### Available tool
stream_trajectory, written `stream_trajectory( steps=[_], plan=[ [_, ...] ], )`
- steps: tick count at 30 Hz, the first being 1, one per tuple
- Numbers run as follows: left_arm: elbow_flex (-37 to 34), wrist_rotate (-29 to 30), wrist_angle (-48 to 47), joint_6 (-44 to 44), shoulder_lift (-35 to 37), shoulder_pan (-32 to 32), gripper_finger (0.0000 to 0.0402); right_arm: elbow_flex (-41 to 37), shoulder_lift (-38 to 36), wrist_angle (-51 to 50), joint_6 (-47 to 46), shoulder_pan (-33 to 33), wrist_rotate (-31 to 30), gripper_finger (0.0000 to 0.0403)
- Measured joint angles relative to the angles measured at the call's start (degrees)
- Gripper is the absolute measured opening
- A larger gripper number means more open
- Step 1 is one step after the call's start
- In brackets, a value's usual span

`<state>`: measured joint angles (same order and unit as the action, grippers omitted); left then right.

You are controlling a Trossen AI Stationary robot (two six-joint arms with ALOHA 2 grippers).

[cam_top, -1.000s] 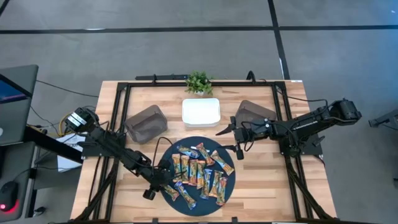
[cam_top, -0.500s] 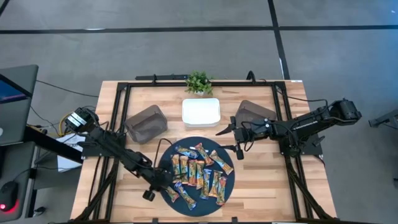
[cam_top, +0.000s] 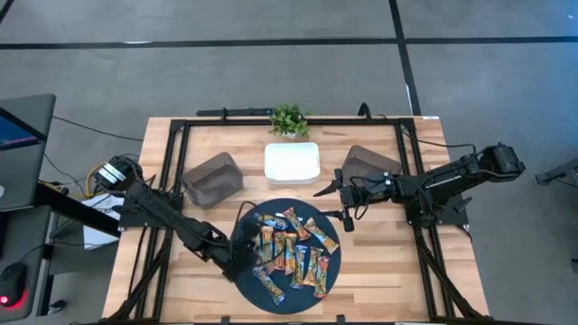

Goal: Pick and place Granola Bars by type
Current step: Put the red granola bar into the white bin, then put the yellow granola bar into the right black bin

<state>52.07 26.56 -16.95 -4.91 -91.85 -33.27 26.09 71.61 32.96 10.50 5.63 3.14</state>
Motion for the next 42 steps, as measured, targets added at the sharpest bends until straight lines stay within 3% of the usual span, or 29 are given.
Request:
stream_trajectory(
  steps=[6, 10, 13, 19, 26, 29, 35, 42],
  plan=[
    [0.2, 22.8, -0.1, -7.8, 0.0, 5.4, 0.0056, 0.0, 0.0, 0.0, 0.0, 0.0, 0.0, 0.0249],
    [0.2, 28.7, 2.8, -13.5, 0.0, 13.0, 0.0056, 0.0, 0.0, 0.0, 0.0, 0.0, 0.0, 0.0249],
    [0.2, 25.6, 9.5, -18.5, 0.0, 20.0, 0.0056, 0.0, 0.0, 0.0, 0.0, 0.0, 0.0, 0.0249],
    [0.2, 8.8, 22.9, -25.3, 0.0, 32.9, 0.0056, 0.0, 0.0, -0.2, 0.0, 0.0, 0.0, 0.0249],
    [0.2, -2.6, 25.1, -24.3, 0.0, 42.1, 0.0059, 0.0, 0.0, -1.6, 0.0, 0.0, 0.0, 0.0249],
    [0.2, -3.9, 25.0, -23.2, 0.0, 43.4, 0.0079, 0.0, 0.0, -1.6, 0.0, 0.0, 0.0, 0.0249],
    [0.2, -3.8, 24.7, -22.8, 0.0, 43.5, 0.0156, 0.0, 0.0, -1.5, 0.0, 0.0, 0.0, 0.0249],
    [0.2, -0.6, 23.4, -23.1, 2.5, 40.9, 0.0215, 0.0, 0.8, -2.7, -1.5, 0.8, 0.0, 0.0249]
  ],
)
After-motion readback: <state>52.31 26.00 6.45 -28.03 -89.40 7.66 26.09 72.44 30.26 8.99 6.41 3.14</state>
